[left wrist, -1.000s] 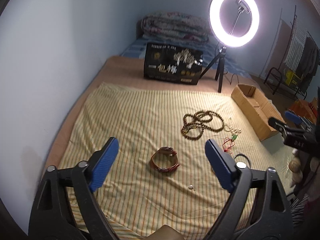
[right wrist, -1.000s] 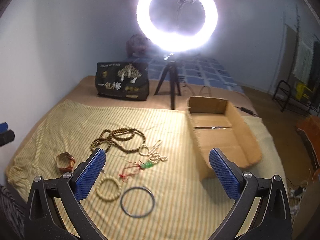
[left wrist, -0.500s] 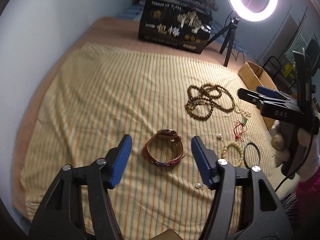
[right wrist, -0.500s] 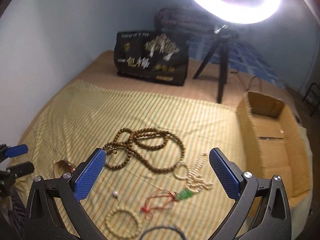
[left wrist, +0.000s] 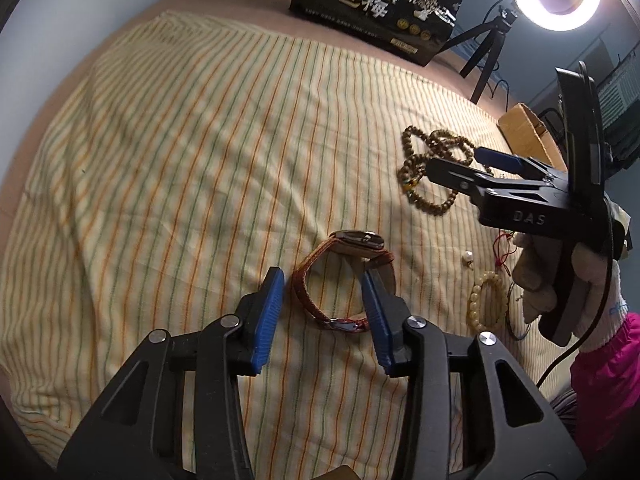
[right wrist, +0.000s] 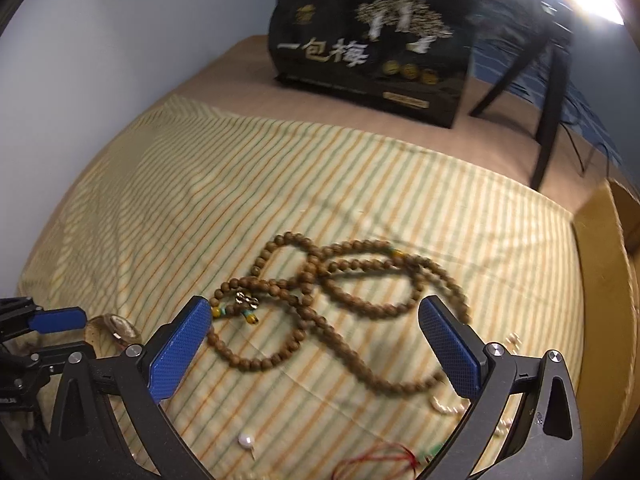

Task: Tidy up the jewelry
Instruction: 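Move left gripper to the brown leather watch while right gripper approaches the wooden bead strand, then close left gripper on the watch while right gripper grasps the wooden bead strand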

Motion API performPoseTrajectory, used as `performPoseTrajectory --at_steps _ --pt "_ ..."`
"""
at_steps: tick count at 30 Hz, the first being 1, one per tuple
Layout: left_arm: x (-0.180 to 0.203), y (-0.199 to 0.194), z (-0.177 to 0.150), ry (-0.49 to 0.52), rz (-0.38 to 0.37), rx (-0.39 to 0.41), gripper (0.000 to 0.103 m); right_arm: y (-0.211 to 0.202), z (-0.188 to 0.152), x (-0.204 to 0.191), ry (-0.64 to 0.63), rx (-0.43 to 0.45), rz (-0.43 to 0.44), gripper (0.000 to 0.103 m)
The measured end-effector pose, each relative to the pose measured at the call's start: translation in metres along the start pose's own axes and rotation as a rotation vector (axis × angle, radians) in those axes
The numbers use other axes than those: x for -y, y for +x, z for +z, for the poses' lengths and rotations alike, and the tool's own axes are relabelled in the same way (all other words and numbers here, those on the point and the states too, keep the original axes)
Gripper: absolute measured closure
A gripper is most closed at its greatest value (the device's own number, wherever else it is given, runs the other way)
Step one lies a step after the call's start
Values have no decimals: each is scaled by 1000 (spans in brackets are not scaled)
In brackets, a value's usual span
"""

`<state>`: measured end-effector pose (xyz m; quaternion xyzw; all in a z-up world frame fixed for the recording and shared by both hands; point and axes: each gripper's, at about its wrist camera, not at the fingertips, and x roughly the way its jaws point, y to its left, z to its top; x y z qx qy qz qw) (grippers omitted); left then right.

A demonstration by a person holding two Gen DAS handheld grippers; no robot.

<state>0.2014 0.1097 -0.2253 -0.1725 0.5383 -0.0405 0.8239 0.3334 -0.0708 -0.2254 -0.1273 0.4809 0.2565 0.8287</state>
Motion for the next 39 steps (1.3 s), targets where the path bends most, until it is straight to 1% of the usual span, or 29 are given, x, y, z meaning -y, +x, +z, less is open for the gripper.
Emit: performPoseTrajectory --at_steps 3,5,7,9,11,12,13,14,15,16,17,18,19,23,26,27,34,39 --pt "-3 7 2 -13 -12 -20 66 13 3 -9 -23 -29 -4 0" --pt "-3 10 4 -23 -19 -29 67 23 4 -15 -61 -53 -44 0" --pt "-2 15 4 -18 -8 -40 72 26 5 -18 -74 -56 -46 0" --pt "-1 17 4 -11 7 -40 75 27 6 -17 -64 -60 -39 0" --pt "0 18 6 -8 18 -38 80 28 8 -16 -62 -51 -38 1" --pt "0 19 6 -9 25 -37 87 27 9 -15 -54 -49 -33 5" --pt "-1 20 6 -11 33 -36 90 26 9 -14 -45 -46 -25 15" --pt "-2 20 6 -17 31 -36 90 24 10 -12 -40 -45 -25 22" --pt "-3 20 6 -18 33 -34 91 23 10 -11 -51 -51 -53 44" --pt "-3 20 6 -17 37 -31 93 20 9 -12 -62 -49 -50 59" --pt "-3 20 7 -12 48 -27 94 19 10 -12 -64 -52 -34 66" --pt "-2 20 7 -12 52 -23 95 18 11 -12 -65 -55 -30 85" --pt "-3 18 6 -14 52 -20 96 17 11 -13 -64 -56 -30 91" --pt "-4 14 9 -34 46 -3 96 10 14 -12 -43 -50 -31 91" --pt "-4 2 9 -35 39 32 96 -5 12 -3 -23 -11 -29 91" --pt "-4 -2 9 -36 38 45 96 -11 17 1 -18 5 -30 91" --pt "2 -26 7 -35 5 103 96 -74 28 10 27 130 -24 91" --pt "16 -43 7 -20 -19 138 96 -117 27 17 56 213 -19 91"
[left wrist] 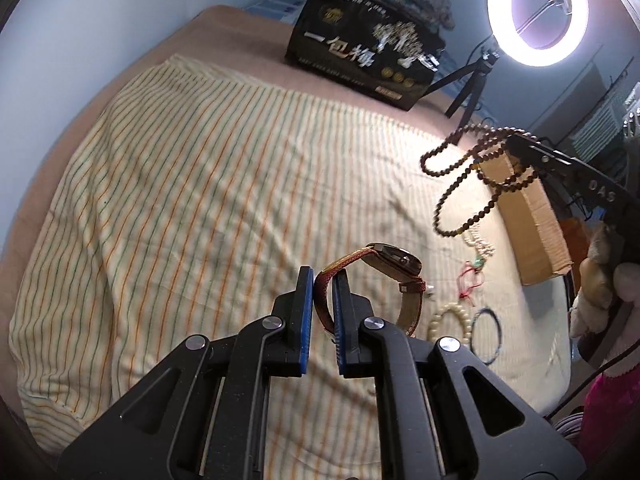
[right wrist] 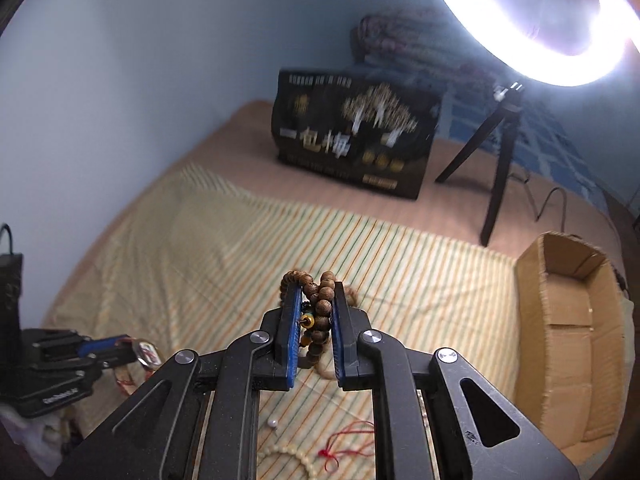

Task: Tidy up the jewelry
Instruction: 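Close left gripper on the watch while right gripper grasps the wooden bead strand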

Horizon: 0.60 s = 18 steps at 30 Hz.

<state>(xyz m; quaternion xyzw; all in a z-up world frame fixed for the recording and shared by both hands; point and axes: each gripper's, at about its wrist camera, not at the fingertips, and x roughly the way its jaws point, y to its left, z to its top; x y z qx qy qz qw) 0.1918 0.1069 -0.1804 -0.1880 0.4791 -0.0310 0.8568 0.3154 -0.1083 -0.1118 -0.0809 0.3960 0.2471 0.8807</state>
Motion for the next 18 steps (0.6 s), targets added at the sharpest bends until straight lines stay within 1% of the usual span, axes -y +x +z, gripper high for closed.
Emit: performPoseTrajectory --at_steps 5,10,14,18 --pt "18 -15 3 17 -26 21 96 -35 0 7 14 66 -6 91" --pt "36 -25 6 41 -52 34 96 -64 -5 17 27 112 -36 91" --pt "55 -25 9 67 -64 38 96 -85 -10 36 58 142 -69 91" --pt "85 -24 19 117 -90 50 96 -104 -18 58 88 161 -113 91"
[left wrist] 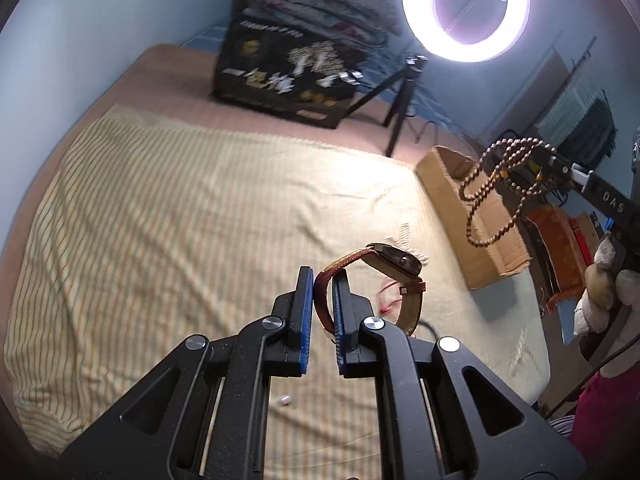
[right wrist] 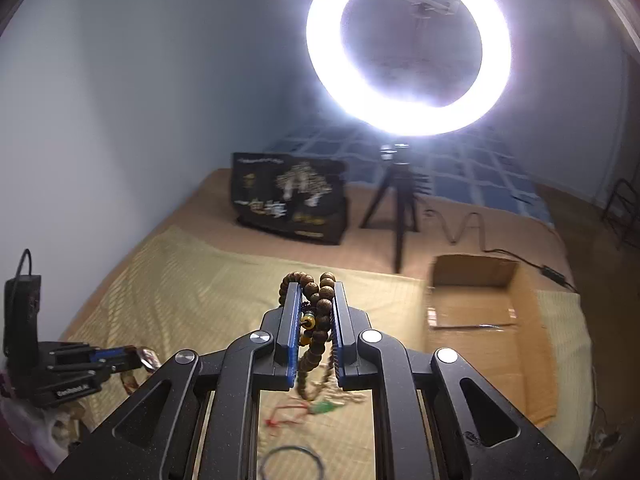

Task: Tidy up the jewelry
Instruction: 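Carry the watch in left gripper while right gripper carries beads to the cardboard box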

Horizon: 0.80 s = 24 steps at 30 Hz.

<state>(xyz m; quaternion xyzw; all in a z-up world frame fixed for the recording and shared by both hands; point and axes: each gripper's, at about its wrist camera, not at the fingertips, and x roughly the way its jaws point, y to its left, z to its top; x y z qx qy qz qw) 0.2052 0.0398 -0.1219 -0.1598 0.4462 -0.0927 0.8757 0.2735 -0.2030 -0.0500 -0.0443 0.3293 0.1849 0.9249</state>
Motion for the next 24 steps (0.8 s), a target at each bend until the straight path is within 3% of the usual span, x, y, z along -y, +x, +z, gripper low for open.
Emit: performPoseTrajectory --at_steps 12,24 --pt "100 40 47 158 -78 2 96 -28 -18 94 121 21 -145 91" --pt "182 122 87 219 -100 -23 96 0 -48 162 217 -69 -232 91"
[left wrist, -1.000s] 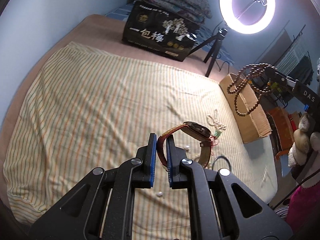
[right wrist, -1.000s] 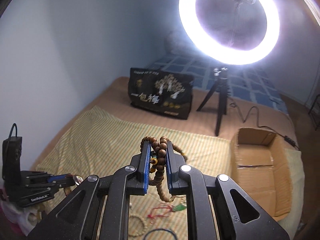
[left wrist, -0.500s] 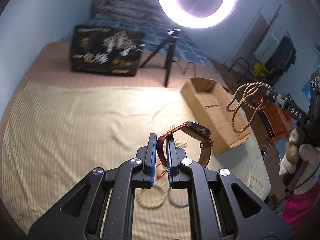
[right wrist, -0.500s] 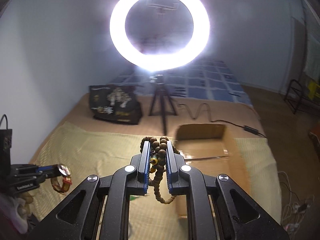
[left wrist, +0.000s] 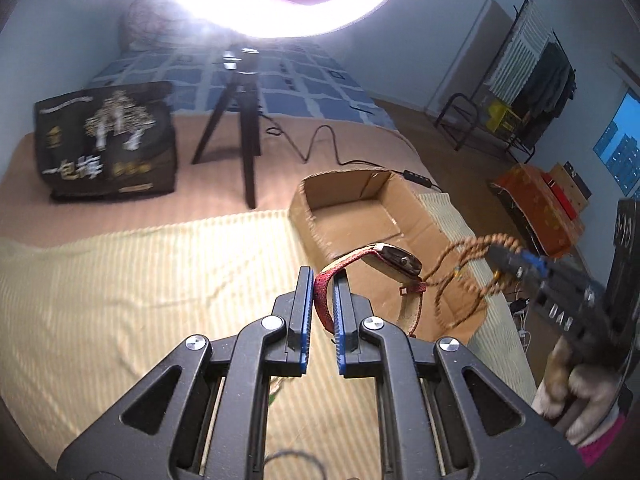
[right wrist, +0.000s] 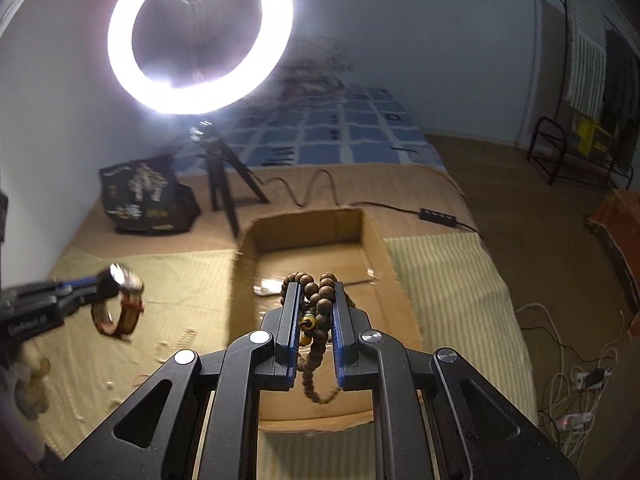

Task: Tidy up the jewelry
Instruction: 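Carry the watch in left gripper while right gripper carries beads to the cardboard box, then open left gripper to drop the watch while right gripper releases beads into the box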

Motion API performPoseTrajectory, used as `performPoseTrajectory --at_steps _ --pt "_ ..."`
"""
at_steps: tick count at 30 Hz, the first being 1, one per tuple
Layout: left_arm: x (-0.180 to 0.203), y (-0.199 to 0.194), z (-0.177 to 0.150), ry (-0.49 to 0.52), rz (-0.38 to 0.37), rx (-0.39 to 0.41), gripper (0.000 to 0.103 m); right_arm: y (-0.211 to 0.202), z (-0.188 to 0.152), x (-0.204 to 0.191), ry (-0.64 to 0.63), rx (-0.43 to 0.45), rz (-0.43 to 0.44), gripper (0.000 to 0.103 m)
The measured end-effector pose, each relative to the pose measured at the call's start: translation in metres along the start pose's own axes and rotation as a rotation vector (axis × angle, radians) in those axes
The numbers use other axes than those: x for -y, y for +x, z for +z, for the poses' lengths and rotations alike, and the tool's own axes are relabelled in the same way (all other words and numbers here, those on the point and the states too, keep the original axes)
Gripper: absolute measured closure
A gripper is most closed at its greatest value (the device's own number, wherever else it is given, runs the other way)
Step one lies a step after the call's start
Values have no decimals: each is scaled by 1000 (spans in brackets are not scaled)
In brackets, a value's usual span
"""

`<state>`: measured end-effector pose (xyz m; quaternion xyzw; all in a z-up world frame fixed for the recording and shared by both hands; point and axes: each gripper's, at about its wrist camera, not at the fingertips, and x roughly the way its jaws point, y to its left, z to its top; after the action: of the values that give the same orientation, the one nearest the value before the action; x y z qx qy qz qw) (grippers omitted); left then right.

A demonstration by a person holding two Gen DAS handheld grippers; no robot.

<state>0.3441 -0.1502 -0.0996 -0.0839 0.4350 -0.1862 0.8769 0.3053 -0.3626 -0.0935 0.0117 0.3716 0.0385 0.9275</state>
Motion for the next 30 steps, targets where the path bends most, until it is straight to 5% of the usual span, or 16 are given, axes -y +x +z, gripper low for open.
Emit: performPoseTrajectory --at_steps 11,20,24,26,28,30 --pt "26 82 17 -2 4 -89 95 33 -11 32 86 -89 -11 91" --pt "37 110 18 9 20 -123 95 42 -12 34 93 -110 -9 91" --pt "36 110 19 8 10 -121 84 43 -12 32 73 -113 -15 90" --pt "36 106 19 6 6 -113 72 42 -12 30 65 -116 -23 84" --pt "36 101 20 7 6 -101 70 39 -11 28 63 -102 -37 49" --pt "35 96 22 10 10 -93 70 34 -9 27 64 -82 -38 45"
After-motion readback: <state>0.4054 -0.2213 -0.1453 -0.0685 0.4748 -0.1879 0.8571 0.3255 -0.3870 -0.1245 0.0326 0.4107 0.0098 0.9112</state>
